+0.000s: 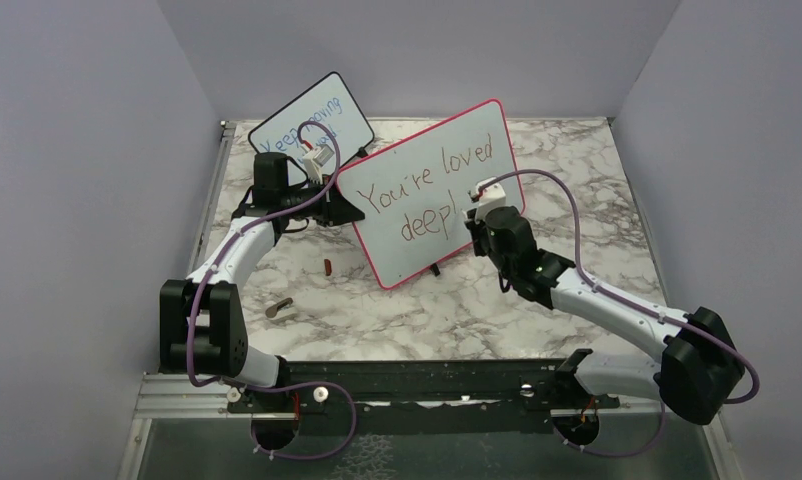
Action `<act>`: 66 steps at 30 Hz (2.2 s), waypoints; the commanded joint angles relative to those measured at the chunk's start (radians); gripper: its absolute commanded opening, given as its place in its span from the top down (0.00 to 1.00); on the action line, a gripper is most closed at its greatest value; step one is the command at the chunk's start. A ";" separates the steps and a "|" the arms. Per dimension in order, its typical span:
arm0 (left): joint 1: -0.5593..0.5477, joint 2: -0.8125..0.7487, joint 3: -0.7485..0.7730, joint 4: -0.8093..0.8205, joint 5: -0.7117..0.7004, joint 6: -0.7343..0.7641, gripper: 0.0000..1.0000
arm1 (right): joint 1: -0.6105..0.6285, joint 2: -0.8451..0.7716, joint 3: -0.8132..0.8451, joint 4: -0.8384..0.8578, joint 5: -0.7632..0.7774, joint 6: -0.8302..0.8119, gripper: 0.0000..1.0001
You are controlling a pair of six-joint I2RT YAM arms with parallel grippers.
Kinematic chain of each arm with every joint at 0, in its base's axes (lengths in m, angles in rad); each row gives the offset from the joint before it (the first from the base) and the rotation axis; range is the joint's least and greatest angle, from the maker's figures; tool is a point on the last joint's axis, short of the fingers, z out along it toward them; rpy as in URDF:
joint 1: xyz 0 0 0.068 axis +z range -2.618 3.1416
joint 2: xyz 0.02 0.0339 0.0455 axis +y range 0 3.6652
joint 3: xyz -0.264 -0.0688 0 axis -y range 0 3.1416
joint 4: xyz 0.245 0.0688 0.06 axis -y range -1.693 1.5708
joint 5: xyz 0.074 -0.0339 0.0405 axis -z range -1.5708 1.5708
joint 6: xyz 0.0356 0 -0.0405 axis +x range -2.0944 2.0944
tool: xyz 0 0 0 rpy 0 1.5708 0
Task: Write a sentence on the whiteboard
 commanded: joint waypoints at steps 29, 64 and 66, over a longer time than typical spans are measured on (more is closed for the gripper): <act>0.006 0.033 0.003 -0.087 -0.128 0.029 1.00 | -0.038 0.045 0.045 0.121 -0.041 -0.016 0.99; 0.006 0.029 0.002 -0.089 -0.131 0.031 1.00 | -0.060 0.004 -0.023 0.077 0.056 0.015 0.99; 0.006 0.029 0.003 -0.089 -0.132 0.031 1.00 | -0.064 0.007 -0.016 0.089 0.051 0.007 1.00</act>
